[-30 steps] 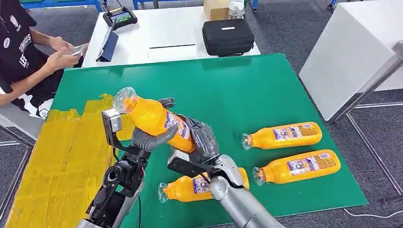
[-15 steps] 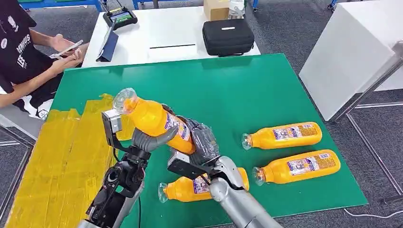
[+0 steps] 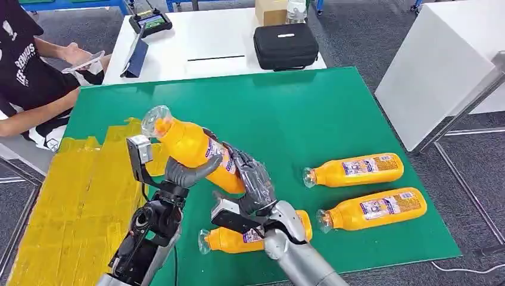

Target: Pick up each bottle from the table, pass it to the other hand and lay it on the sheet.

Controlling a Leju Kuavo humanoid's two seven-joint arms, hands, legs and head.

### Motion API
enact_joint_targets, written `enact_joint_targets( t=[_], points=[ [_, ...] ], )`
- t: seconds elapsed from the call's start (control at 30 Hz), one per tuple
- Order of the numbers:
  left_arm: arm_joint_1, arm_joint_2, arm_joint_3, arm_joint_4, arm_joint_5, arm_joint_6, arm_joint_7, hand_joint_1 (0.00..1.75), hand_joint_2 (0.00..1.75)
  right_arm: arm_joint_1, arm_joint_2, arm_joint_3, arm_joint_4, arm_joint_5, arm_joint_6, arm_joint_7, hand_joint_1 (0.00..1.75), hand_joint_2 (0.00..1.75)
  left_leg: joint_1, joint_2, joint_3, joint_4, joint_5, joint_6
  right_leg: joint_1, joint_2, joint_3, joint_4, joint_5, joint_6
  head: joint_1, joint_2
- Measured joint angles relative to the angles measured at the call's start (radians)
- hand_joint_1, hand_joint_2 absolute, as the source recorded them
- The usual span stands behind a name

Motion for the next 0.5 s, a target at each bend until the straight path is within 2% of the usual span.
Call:
enact_joint_targets(
  t=[0.1, 0.13, 0.17, 0.37, 0.5],
  points=[
    [-0.006, 0.0, 0.002, 0.001, 0.008, 0.03, -0.006, 1.75, 1.75, 0.017, -0.005, 0.004, -0.025, -0.002, -0.024, -0.021, 0.0, 0.0, 0.0, 0.0, 0.0, 0.0, 0.0, 0.0, 0.0, 0.0, 0.0, 0.0, 0.0, 0.0, 0.0, 0.0],
    [-0.012, 0.003, 0.01, 0.0, -0.147, 0.214, -0.071, 1.75, 1.75, 0.056, -0.017, 0.002, -0.086, -0.039, -0.067, -0.056, 0.0, 0.0, 0.0, 0.0, -0.001, 0.0, 0.0, 0.0, 0.0, 0.0, 0.0, 0.0, 0.0, 0.0, 0.0, 0.0],
    [-0.013, 0.03, 0.08, -0.013, -0.631, 0.593, -0.122, 1.75, 1.75, 0.153, -0.046, -0.059, -0.27, -0.095, -0.092, -0.061, 0.0, 0.0, 0.001, -0.001, -0.001, 0.0, 0.0, -0.001, 0.0, 0.0, -0.001, 0.0, -0.001, 0.0, 0.0, 0.0],
    [-0.011, 0.04, 0.155, -0.007, -0.974, 0.759, -0.052, 1.75, 1.75, 0.242, -0.069, -0.139, -0.456, -0.196, -0.079, -0.064, 0.0, 0.0, 0.0, 0.0, -0.002, 0.0, -0.001, -0.001, 0.0, 0.0, -0.002, 0.0, 0.0, 0.0, 0.0, 0.0],
    [-0.013, 0.041, 0.199, 0.012, -1.152, 0.779, -0.002, 1.75, 1.75, 0.275, -0.073, -0.173, -0.537, -0.217, -0.066, -0.064, 0.0, 0.0, 0.0, 0.0, -0.002, 0.0, -0.001, -0.001, 0.0, 0.0, -0.002, 0.0, 0.0, 0.0, 0.0, 0.0]
  ],
)
